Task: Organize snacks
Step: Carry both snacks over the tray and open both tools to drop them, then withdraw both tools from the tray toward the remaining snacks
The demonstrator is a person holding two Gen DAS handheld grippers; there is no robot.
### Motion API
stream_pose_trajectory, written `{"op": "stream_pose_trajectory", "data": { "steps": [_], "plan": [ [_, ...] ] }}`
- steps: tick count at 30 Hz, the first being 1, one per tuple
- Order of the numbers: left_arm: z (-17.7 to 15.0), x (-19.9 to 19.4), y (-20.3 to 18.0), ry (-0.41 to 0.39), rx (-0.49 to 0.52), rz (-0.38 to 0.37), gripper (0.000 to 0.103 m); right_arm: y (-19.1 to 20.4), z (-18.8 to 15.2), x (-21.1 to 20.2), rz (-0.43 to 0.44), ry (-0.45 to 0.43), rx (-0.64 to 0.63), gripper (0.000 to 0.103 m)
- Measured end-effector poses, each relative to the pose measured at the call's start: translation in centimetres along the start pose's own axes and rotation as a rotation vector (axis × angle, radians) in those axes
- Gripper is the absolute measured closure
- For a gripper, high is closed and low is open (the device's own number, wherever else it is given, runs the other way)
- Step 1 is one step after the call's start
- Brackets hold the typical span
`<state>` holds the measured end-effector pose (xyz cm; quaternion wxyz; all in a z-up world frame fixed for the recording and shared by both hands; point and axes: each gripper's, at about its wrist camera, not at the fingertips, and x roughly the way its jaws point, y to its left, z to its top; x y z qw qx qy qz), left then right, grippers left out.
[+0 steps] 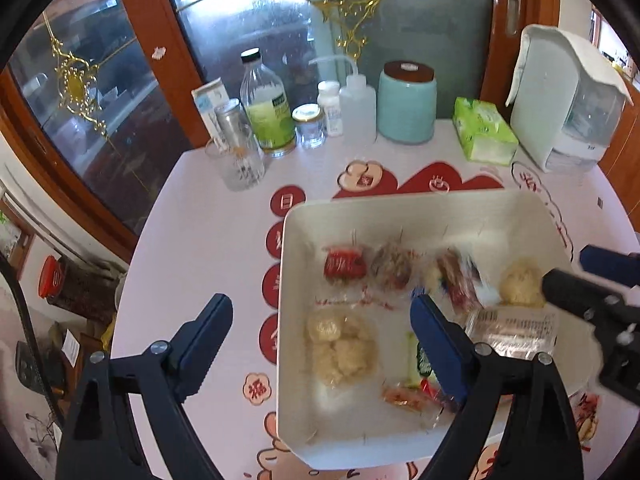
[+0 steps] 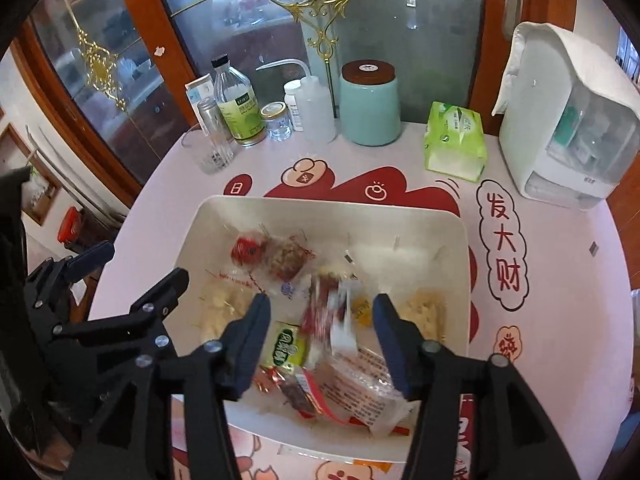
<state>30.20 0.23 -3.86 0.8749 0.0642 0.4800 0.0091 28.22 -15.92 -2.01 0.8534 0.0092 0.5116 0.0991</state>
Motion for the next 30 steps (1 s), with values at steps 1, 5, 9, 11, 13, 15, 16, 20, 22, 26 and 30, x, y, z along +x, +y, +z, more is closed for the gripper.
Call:
{"op": "stream_pose_trajectory", "data": {
  "steps": [1, 5, 9, 11, 13, 15, 16, 20, 22, 26, 30],
  "plan": [
    [-0.3, 0.0, 0.1, 0.003, 0.0, -0.001, 0.013, -0.1, -0.2, -0.1, 0.002, 0.003, 0.005, 0.047],
    [-1.5, -0.7, 0.1, 0.005, 0.0, -0.023, 0.013, -0.4, -1.3, -0.7, 0.027, 0.01, 0.029, 0.047],
    [-2.4, -2.4, -0.2, -0.008, 0.011, -0.04, 0.013, 0.0, -2.3, -1.6, 0.033, 0.012, 0.038, 0.046],
    [-2.8, -3.4, -0.3, -0.017, 0.017, -0.049, 0.013, 0.1, -3.0, -2.2, 0.04, 0.01, 0.046, 0.046],
    [-3.3, -4.4, -0.4, -0.025, 0.024, -0.058, 0.013, 0.2, -3.7, -2.9, 0.041, 0.006, 0.058, 0.046],
    [-3.8, -5.4, -0.5, -0.034, 0.03, -0.063, 0.013, 0.3, -4.4, -3.8, 0.041, -0.003, 0.071, 0.046],
    [-4.2, -6.0, -0.5, -0.04, 0.033, -0.068, 0.013, 0.3, -4.8, -4.2, 0.042, -0.005, 0.077, 0.046],
    [-5.7, -8.3, -0.5, -0.059, 0.044, -0.094, 0.013, 0.4, -6.8, -6.0, 0.039, -0.018, 0.097, 0.046],
    [-6.7, -9.4, -0.6, -0.069, 0.051, -0.108, 0.012, 0.6, -8.1, -7.2, 0.035, -0.027, 0.104, 0.046],
    [-9.0, -12.0, -1.0, -0.091, 0.072, -0.148, 0.012, 1.1, -11.0, -9.5, 0.028, -0.048, 0.12, 0.046],
    [-11.6, -14.3, -1.8, -0.116, 0.096, -0.194, 0.009, 1.2, -14.2, -11.6, 0.014, -0.063, 0.141, 0.046]
  ]
}}
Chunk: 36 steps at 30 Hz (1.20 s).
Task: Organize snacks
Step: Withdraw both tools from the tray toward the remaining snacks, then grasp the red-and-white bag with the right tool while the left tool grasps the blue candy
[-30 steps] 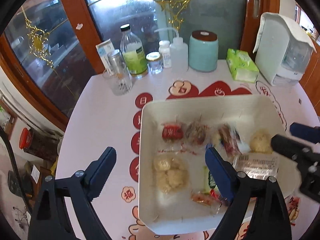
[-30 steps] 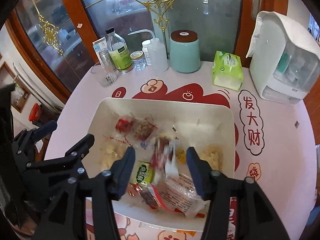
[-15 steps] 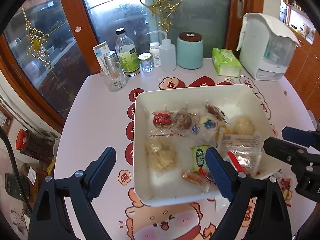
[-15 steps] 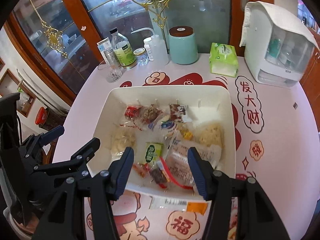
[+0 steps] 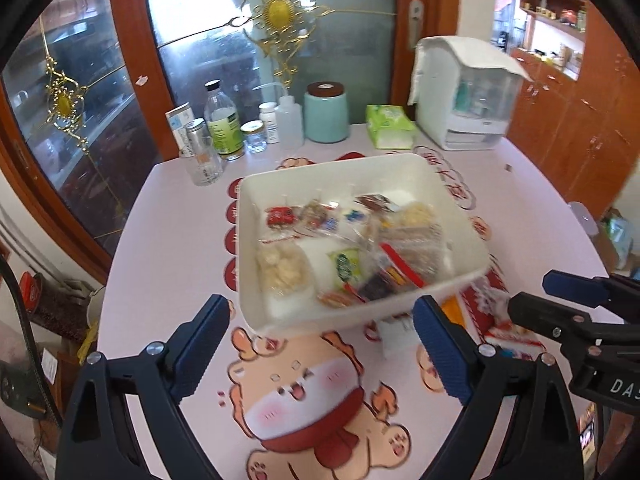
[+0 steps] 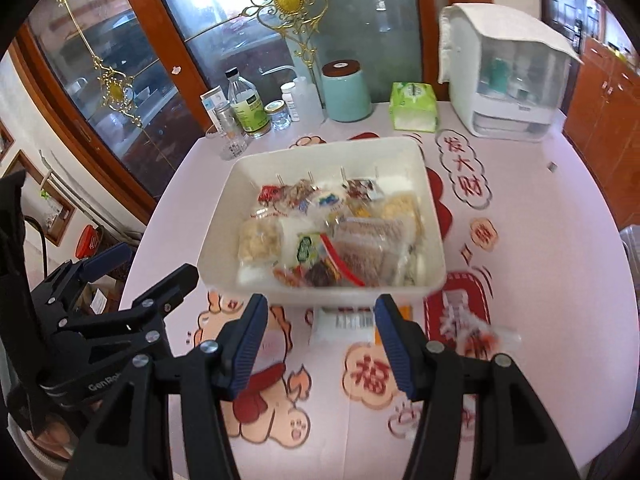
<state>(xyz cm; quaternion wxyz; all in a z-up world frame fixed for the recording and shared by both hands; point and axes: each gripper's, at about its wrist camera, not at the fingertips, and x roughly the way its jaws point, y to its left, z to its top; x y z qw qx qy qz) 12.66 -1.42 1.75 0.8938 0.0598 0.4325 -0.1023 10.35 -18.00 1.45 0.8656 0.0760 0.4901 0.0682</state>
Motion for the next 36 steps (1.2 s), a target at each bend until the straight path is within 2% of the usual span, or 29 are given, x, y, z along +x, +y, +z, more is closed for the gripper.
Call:
{"op": "stream_pose_trajectory", "data": {
  "steps": [8, 12, 16, 25, 29, 33, 36],
  "plan": [
    [-4.9, -1.9, -4.2, 0.017, 0.045, -0.106, 0.008, -3.5, -6.3, -3.3, -0.047, -0.013, 0.092, 0.046],
    [-6.7, -1.1, -6.7, 0.048, 0.055, -0.127, 0.008, -6.5, -8.3, -3.7, -0.064, -0.011, 0.153, 0.047],
    [-8.0, 1.0, -9.3, 0.111, 0.05, -0.137, 0.008, -9.9, -9.0, -3.2, -0.073, 0.008, 0.203, 0.047],
    [-9.6, 7.5, -16.0, 0.282, -0.006, -0.168, 0.008, -18.1, -8.5, 1.0, -0.048, 0.111, 0.295, 0.045],
    [-10.0, 9.9, -18.6, 0.323, -0.017, -0.177, 0.008, -21.2, -8.2, 4.4, 0.034, 0.19, 0.351, 0.045],
    [-10.5, 12.0, -20.3, 0.359, -0.052, -0.169, 0.008, -22.6, -7.7, 8.0, 0.088, 0.27, 0.387, 0.045],
    [-10.7, 12.9, -20.7, 0.37, -0.082, -0.162, 0.008, -23.3, -7.3, 10.0, 0.149, 0.3, 0.43, 0.037]
  ]
}}
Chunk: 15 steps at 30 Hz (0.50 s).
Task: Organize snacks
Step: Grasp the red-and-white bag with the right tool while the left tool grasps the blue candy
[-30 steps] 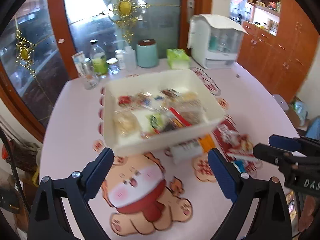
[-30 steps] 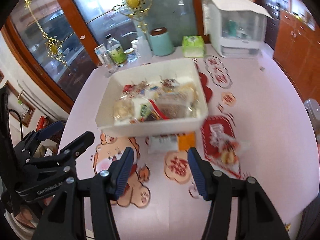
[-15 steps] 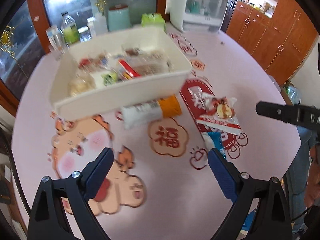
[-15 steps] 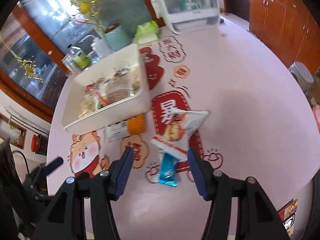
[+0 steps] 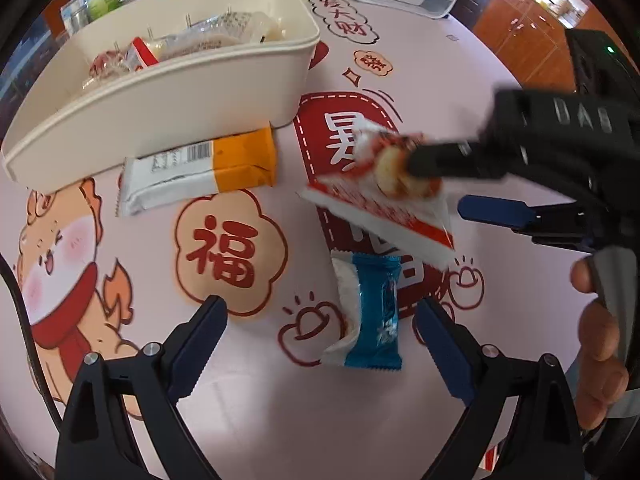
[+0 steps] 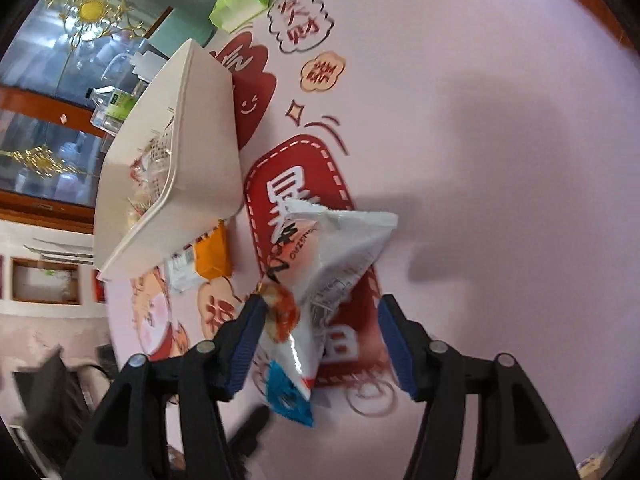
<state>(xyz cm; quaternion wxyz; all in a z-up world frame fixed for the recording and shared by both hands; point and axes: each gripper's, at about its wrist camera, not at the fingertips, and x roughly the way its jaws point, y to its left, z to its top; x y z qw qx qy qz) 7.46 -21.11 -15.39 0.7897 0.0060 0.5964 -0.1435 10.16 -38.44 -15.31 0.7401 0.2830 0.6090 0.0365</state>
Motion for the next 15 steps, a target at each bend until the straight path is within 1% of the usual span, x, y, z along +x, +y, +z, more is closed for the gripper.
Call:
{"op": "stream_pose_trajectory", "data": {
  "steps": [1, 2, 3, 4, 6, 8, 12, 15],
  "plan": [
    [0.0, 0.3, -0.1, 0.001, -0.009, 0.005, 0.008, -0.1, 0.4, 0.4, 0.012, 0.003, 0.013, 0.032],
    [0.1, 0.7, -0.2, 0.004, -0.02, 0.011, 0.008, -0.1, 0.7, 0.8, 0.019, -0.001, 0.022, 0.029],
    [0.1, 0.9, -0.3, 0.006, -0.028, 0.013, 0.008, 0.0, 1.0, 1.0, 0.017, -0.002, 0.02, 0.023],
    [0.1, 1.2, -0.4, 0.009, -0.035, 0.016, 0.008, 0.1, 1.3, 1.4, 0.013, 0.004, 0.014, 0.021],
    [0.0, 1.7, -0.7, 0.008, -0.039, 0.018, 0.009, 0.3, 1.8, 2.6, -0.003, 0.05, 0.007, 0.021],
    [-0.1, 1.9, -1.1, 0.002, -0.041, 0.025, 0.011, 0.5, 2.0, 3.4, 0.019, 0.086, 0.012, 0.021],
    [-0.3, 2.2, -2.0, -0.001, -0.041, 0.037, 0.012, 1.0, 2.3, 3.6, 0.025, 0.076, -0.005, 0.021],
    [-0.4, 2.7, -2.8, 0.003, -0.031, 0.059, 0.013, 1.1, 2.8, 3.6, 0.043, 0.059, 0.009, 0.021]
  ]
}}
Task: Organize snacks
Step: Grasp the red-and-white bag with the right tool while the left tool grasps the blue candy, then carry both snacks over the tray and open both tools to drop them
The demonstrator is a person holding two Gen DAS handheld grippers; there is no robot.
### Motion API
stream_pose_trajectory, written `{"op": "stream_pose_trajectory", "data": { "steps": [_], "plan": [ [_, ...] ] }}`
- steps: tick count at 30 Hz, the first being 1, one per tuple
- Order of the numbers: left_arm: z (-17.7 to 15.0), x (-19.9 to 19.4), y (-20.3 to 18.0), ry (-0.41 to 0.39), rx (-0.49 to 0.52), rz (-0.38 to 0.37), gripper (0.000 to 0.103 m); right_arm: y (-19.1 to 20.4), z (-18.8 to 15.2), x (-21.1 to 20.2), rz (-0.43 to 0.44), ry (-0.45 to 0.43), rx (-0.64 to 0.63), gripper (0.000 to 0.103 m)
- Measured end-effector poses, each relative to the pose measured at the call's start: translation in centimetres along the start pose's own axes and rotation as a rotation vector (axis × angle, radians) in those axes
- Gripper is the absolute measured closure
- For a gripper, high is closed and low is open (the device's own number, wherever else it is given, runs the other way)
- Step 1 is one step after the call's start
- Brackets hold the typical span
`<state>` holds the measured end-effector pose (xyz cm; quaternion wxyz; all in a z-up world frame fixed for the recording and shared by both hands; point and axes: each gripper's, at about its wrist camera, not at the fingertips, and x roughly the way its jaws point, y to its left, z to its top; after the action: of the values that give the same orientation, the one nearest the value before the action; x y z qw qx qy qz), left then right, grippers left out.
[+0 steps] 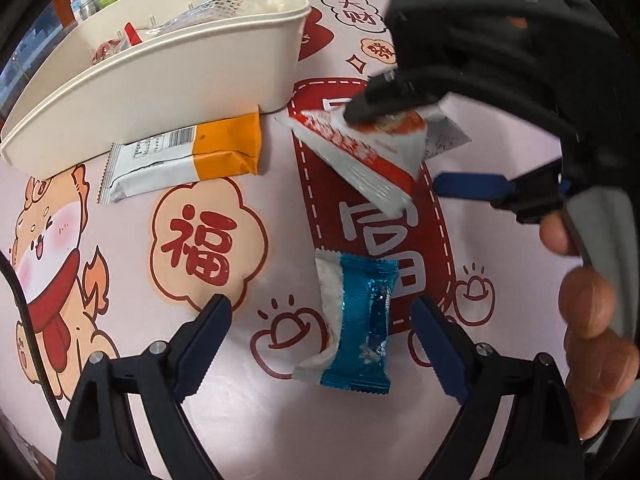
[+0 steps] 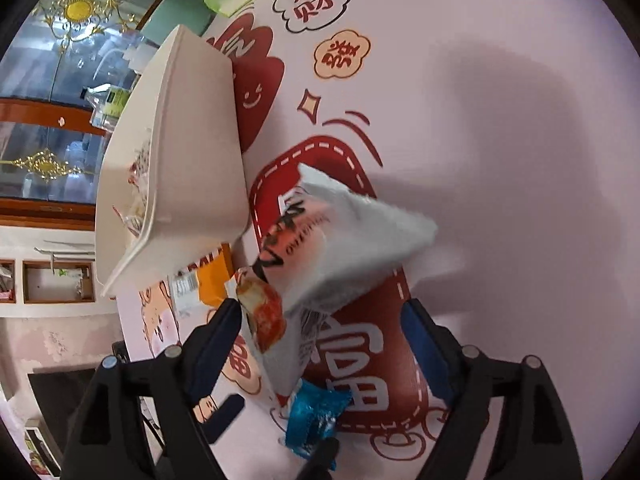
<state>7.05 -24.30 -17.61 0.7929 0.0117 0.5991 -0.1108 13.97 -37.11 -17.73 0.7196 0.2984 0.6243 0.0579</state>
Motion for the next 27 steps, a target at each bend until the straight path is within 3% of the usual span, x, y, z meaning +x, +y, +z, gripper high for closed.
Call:
{"op": "stream_pose_trajectory", "data": {
  "steps": [3, 5, 9, 10, 13, 15, 19, 27],
  "plan": [
    [-0.2, 0.5, -0.7, 0.004, -0.001, 0.008, 0.021, -0.4, 0.3, 0.0, 0.029, -0.012, 0.028, 0.021],
    [-0.4, 0.9, -1.0, 0.016, -0.008, 0.004, 0.032, -1.0, 0.7, -0.2, 0.059, -0.031, 0.06, 0.021],
    [-0.6, 1.1, -1.5, 0.003, 0.0, 0.016, 0.069, -1.9, 1.4, 0.1, 0.12, -0.041, 0.142, 0.02],
    [-0.7, 1.1, -1.6, 0.002, 0.006, 0.022, 0.072, -2.1, 1.4, 0.0, 0.122, -0.038, 0.144, 0.02],
    [-0.9, 0.7, -1.3, -0.008, -0.002, 0.01, 0.075, -1.4, 1.6, 0.2, 0.103, -0.033, 0.098, 0.022],
    [-1.3, 0.5, -0.6, -0.01, -0.016, 0.011, 0.075, -0.9, 1.6, 0.4, 0.09, -0.03, 0.061, 0.035],
    [-2.1, -0.8, 1.2, -0.004, -0.049, 0.014, 0.075, -0.7, 1.0, 0.4, 0.099, -0.033, 0.008, 0.043],
    [-2.1, -5.7, 4.1, -0.079, -0.058, 0.046, 0.075, -0.6, -0.7, -1.5, 0.08, -0.074, -0.054, 0.047]
  ]
}}
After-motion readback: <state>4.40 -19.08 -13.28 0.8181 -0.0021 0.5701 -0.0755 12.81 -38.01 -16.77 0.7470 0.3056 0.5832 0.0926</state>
